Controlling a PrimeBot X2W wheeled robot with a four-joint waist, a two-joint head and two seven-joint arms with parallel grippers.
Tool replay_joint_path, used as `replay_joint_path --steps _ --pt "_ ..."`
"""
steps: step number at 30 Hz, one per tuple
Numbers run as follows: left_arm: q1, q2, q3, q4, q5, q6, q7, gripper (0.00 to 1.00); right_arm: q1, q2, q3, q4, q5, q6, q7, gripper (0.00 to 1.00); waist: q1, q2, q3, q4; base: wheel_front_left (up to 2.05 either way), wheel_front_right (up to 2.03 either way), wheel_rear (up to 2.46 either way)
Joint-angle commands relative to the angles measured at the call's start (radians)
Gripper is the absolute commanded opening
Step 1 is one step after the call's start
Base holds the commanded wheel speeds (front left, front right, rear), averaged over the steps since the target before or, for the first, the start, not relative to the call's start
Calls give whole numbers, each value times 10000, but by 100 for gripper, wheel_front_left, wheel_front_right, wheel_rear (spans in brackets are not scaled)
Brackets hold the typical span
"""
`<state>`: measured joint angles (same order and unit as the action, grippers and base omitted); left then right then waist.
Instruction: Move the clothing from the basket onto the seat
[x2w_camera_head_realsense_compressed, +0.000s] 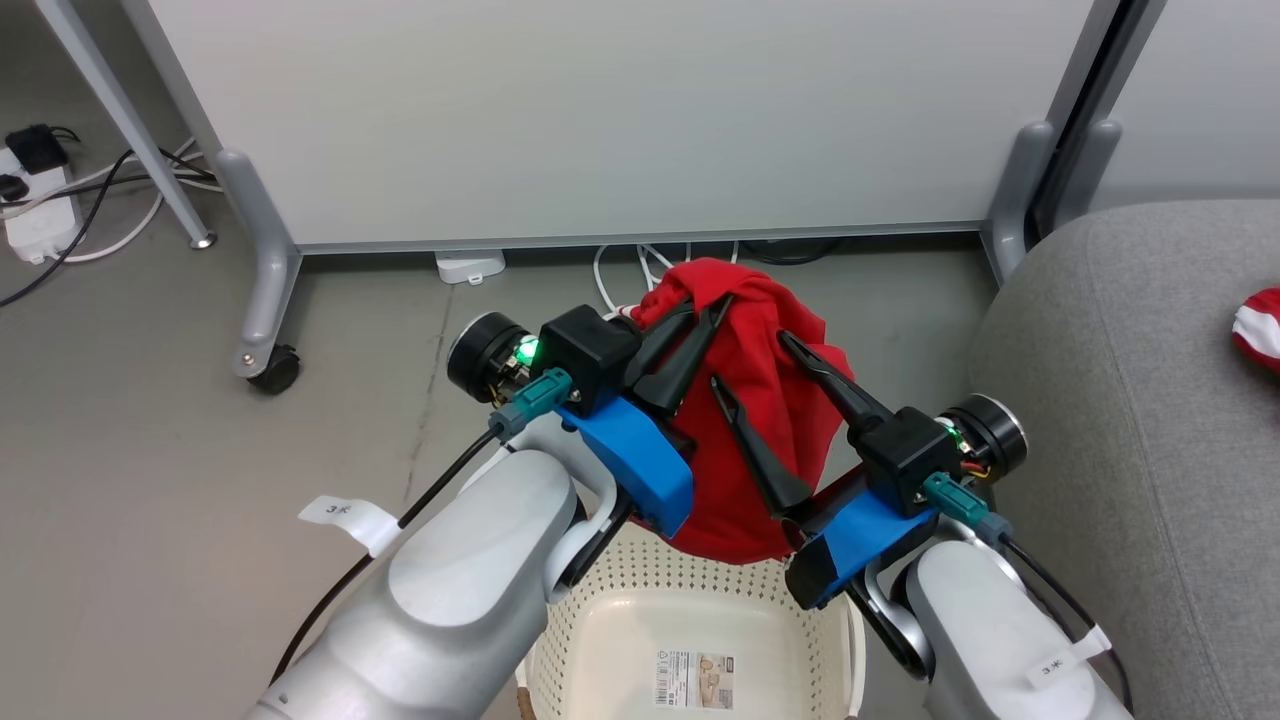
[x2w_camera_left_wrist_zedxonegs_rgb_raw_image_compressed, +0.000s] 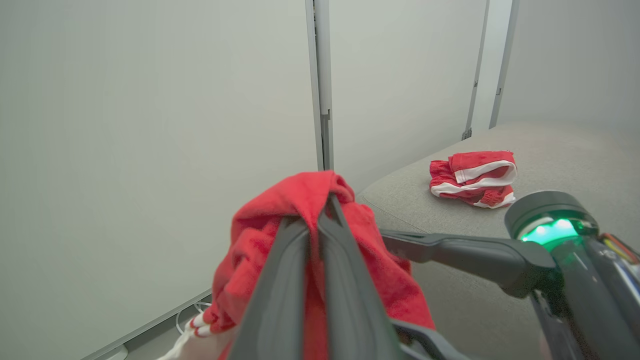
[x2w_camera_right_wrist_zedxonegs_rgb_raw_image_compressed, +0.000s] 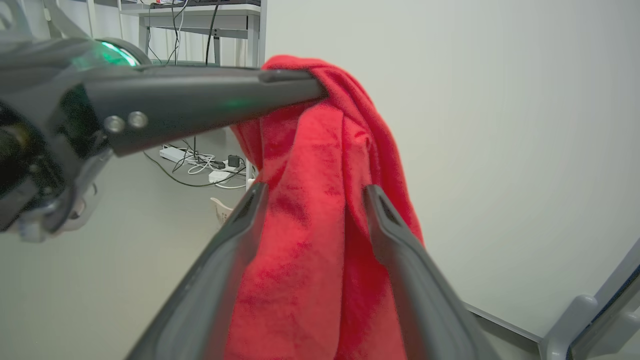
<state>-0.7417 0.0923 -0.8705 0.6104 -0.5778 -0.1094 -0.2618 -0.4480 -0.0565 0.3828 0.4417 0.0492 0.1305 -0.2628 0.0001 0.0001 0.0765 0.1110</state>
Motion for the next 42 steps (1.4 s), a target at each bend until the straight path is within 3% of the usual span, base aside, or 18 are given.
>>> replay_joint_path --steps 1,11,12,13,40,41,42 --pt "-130 -2 -3 -54 55 -28 -45 0 -176 27 32 71 91 5 -30 100 -1 -1 9 12 0 0 0" --pt "-244 -138 -194 -295 58 -34 -47 0 -494 62 404 1108 703 5 -25 100 -1 -1 121 126 0 0 0" --pt "-251 -143 -206 -309 56 -31 -47 0 -490 62 458 1196 806 5 -19 25 -1 -1 124 139 0 0 0" --pt "-258 -150 -218 -325 58 -30 -47 0 -500 61 488 1261 875 5 -17 0 -1 -1 125 149 0 0 0" --pt "-6 -95 -246 -219 82 58 -46 0 -283 65 422 807 1310 5 -20 0 -1 -1 75 123 0 0 0" --pt "-3 -96 -250 -207 91 75 -46 7 -275 65 406 785 1309 5 -20 0 -1 -1 73 123 0 0 0" --pt "-4 -95 -250 -189 109 110 -46 47 -261 65 393 761 1315 5 -20 0 -1 -1 70 126 0 0 0"
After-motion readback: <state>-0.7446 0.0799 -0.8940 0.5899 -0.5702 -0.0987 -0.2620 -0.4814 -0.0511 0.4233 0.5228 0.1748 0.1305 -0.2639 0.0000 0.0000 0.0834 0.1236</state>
